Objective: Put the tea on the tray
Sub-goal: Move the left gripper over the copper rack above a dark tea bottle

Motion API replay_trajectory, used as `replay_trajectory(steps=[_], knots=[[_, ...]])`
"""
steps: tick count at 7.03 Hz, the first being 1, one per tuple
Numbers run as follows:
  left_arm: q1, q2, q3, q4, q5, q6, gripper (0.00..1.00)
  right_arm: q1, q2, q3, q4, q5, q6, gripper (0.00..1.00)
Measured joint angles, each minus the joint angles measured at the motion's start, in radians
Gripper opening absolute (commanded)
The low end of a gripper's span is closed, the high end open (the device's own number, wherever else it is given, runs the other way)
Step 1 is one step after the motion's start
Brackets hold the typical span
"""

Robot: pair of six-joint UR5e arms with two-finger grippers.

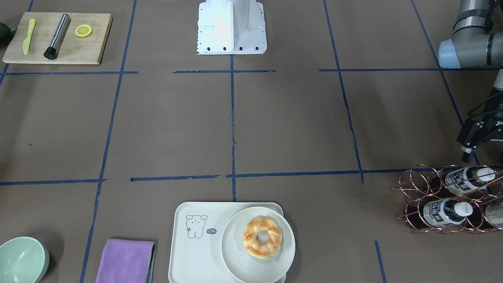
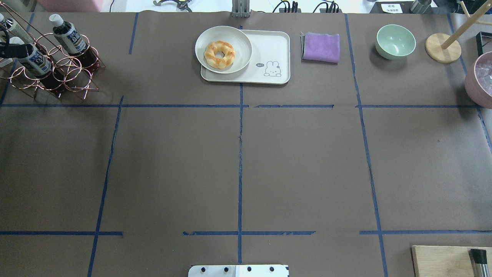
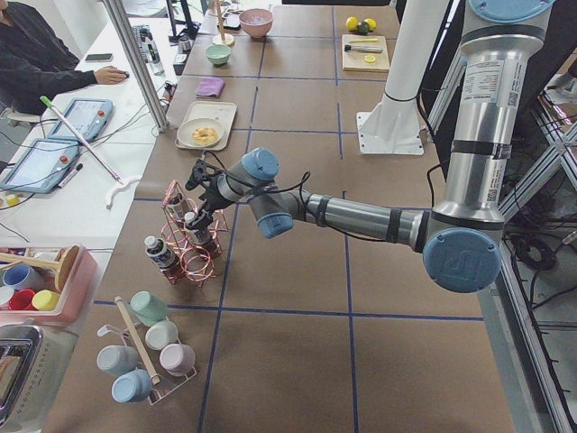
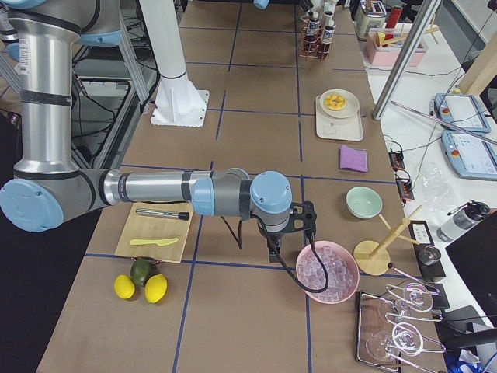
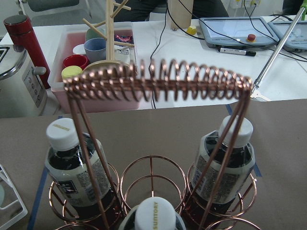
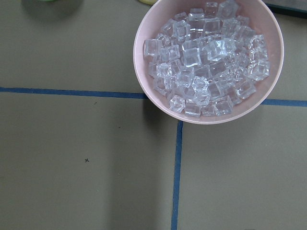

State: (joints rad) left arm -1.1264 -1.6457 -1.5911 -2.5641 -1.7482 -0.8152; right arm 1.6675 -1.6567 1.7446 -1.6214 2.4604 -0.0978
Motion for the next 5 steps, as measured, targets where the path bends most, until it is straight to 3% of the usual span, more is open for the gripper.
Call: replay_trajectory(steps=[5], knots=[[0.025, 0.001, 0.009, 0.002, 0.039, 0.008, 0.85, 0.0, 0.004, 0.001, 0.0, 0.001, 0.0, 1.0]])
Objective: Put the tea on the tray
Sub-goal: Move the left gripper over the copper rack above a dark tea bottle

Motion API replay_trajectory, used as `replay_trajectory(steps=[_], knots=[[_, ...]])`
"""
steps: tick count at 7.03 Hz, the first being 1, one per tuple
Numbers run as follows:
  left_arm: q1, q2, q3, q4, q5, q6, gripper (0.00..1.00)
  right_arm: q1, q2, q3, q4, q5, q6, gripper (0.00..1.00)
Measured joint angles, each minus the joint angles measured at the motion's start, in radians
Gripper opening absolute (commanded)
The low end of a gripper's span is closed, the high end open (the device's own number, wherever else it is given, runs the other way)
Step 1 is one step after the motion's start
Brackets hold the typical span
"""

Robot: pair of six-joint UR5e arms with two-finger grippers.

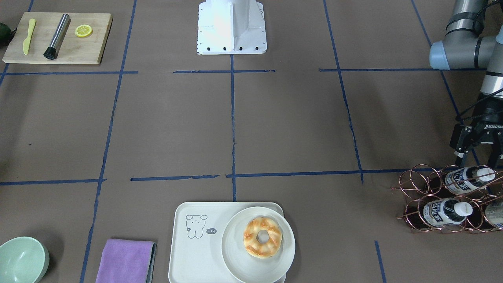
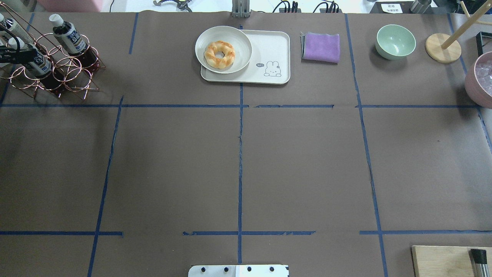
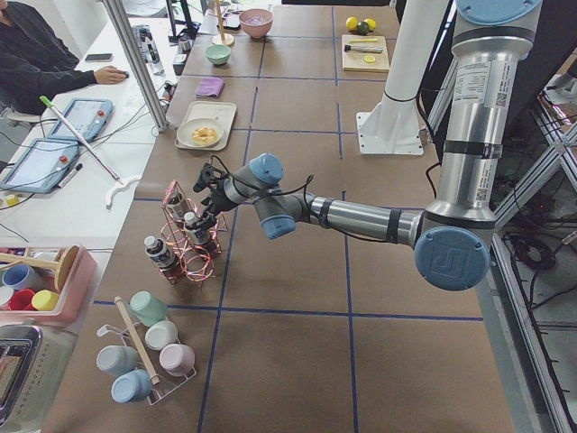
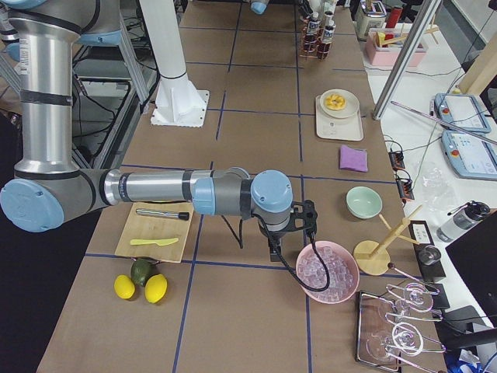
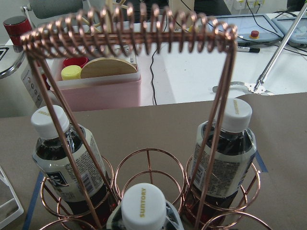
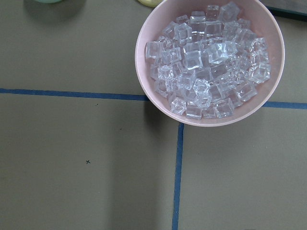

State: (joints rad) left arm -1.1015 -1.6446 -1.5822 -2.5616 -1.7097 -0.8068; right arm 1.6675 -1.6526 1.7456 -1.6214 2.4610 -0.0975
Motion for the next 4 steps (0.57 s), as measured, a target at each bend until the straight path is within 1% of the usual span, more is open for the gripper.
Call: replay_trajectory(steps=[4], knots=[[-0.011, -0.015, 0.014, 0.005, 0.003, 0.001, 0.84, 0.0, 0.001, 0.0, 0.0, 0.0, -0.001, 1.0]])
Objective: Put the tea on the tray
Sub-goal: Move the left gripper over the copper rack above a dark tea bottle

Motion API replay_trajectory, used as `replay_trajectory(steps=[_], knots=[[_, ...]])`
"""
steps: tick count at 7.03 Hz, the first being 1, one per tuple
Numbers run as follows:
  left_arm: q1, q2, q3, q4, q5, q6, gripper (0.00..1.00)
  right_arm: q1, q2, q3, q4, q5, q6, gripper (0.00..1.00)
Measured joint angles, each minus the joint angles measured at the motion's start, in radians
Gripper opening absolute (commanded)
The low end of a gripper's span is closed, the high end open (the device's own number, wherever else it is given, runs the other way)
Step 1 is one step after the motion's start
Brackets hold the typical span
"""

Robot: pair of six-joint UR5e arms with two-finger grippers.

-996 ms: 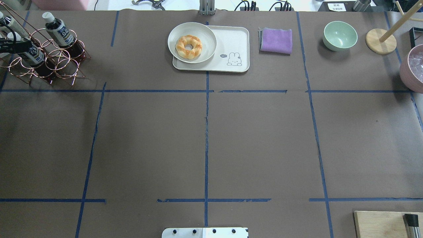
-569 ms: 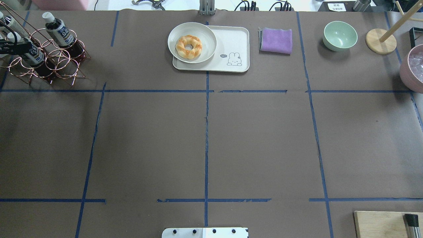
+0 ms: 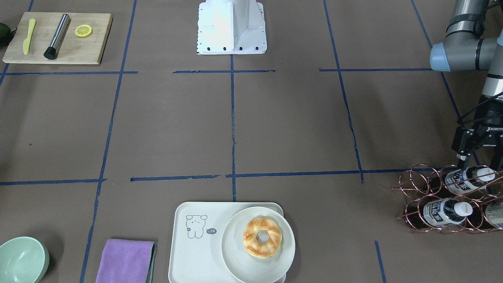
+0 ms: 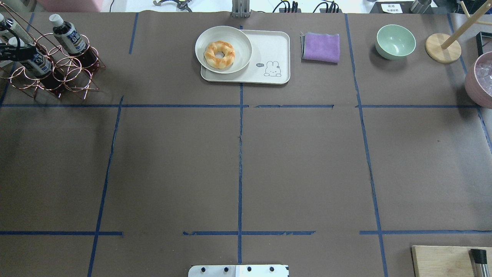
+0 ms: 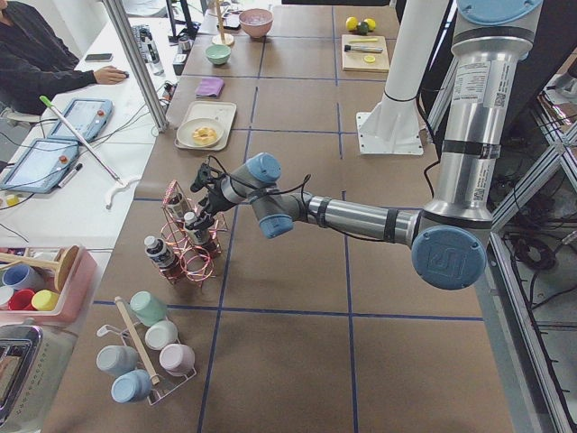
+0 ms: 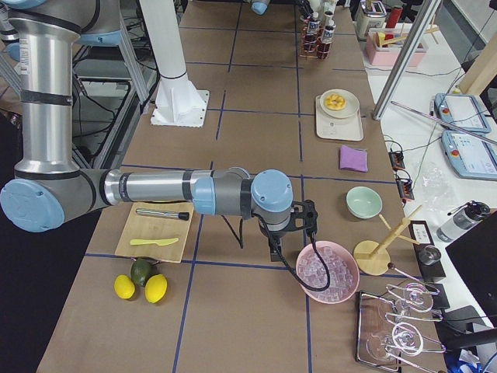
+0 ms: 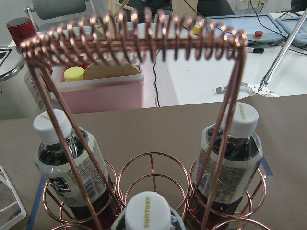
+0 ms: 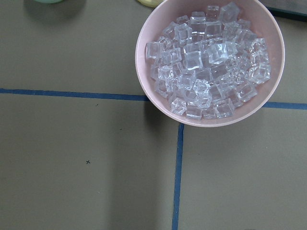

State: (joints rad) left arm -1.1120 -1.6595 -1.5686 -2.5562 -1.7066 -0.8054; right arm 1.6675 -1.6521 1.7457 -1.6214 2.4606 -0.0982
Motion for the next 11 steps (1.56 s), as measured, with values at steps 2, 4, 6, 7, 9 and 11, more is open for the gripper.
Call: replay_trajectory(steps=[2, 4, 6, 7, 9, 11], knots=[[-0.012, -0.003, 0.005, 0.001, 0.002, 0.001, 0.79, 0.0, 0.0, 0.0, 0.0, -0.001, 0.0, 1.0], [-0.016, -0.011, 0.021, 0.002, 0.016, 0.001, 0.76, 0.0, 0.0, 0.0, 0.0, -0.001, 0.0, 1.0], [-0.018, -0.025, 0.04, 0.001, 0.022, 0.001, 0.74, 0.0, 0.0, 0.0, 0.0, -0.001, 0.0, 1.0], [-0.018, -0.03, 0.043, 0.001, 0.023, 0.001, 0.73, 0.0, 0.0, 0.0, 0.0, -0.001, 0.0, 1.0], [-0.018, -0.034, 0.044, 0.001, 0.022, 0.0, 0.72, 0.0, 0.0, 0.0, 0.0, -0.002, 0.0, 1.0], [-0.019, -0.035, 0.044, 0.001, 0.023, 0.001, 0.69, 0.0, -0.001, 0.0, 0.0, -0.001, 0.0, 1.0]])
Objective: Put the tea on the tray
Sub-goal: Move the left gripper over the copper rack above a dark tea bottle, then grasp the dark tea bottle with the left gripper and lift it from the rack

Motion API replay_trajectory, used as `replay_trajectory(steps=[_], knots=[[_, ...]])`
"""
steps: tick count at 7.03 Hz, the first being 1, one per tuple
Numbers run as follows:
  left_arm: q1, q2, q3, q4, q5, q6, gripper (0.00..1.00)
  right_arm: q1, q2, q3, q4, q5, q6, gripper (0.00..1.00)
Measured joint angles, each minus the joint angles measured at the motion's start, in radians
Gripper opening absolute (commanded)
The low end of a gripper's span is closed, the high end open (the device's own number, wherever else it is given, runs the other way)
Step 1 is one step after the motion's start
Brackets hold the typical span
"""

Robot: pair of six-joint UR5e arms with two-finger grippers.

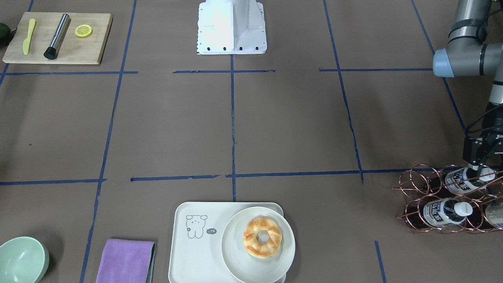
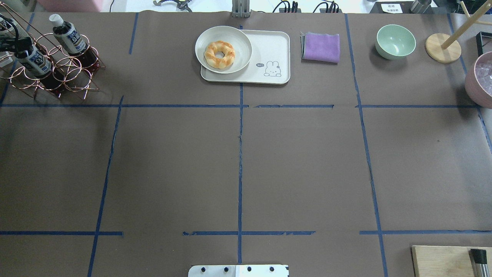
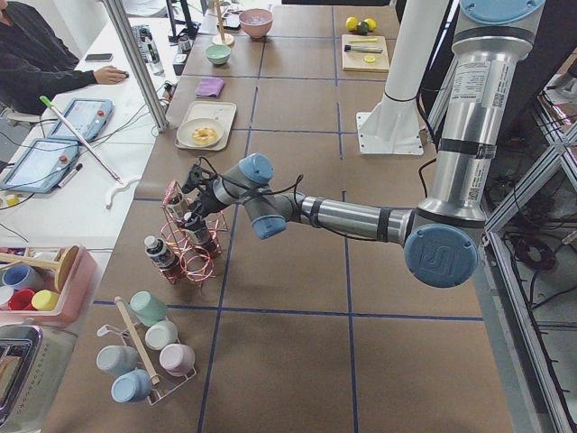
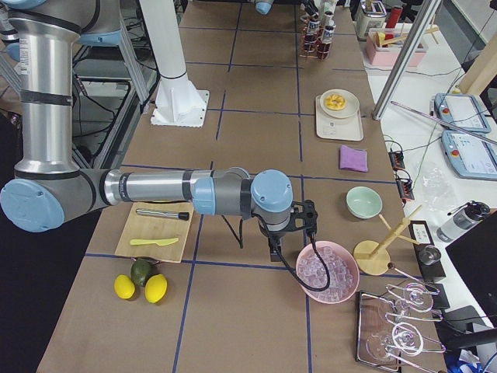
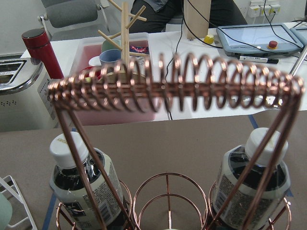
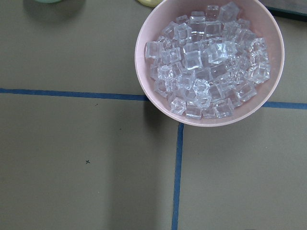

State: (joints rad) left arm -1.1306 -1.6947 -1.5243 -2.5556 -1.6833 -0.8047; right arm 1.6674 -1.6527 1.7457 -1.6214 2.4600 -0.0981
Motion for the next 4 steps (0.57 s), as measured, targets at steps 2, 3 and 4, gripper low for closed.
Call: replay_trajectory(steps=[2, 3, 4], knots=[[0.0, -0.001, 0.001, 0.0, 0.0, -0.001, 0.42, 0.0, -0.001, 0.0, 0.0, 0.0, 0.0, 1.0], [0.0, -0.002, 0.001, 0.0, -0.001, -0.001, 0.17, 0.0, -0.001, -0.001, 0.0, 0.001, 0.0, 1.0], [0.0, -0.002, 0.001, 0.0, 0.0, -0.002, 0.08, 0.0, 0.0, 0.0, 0.0, 0.002, 0.0, 1.0]])
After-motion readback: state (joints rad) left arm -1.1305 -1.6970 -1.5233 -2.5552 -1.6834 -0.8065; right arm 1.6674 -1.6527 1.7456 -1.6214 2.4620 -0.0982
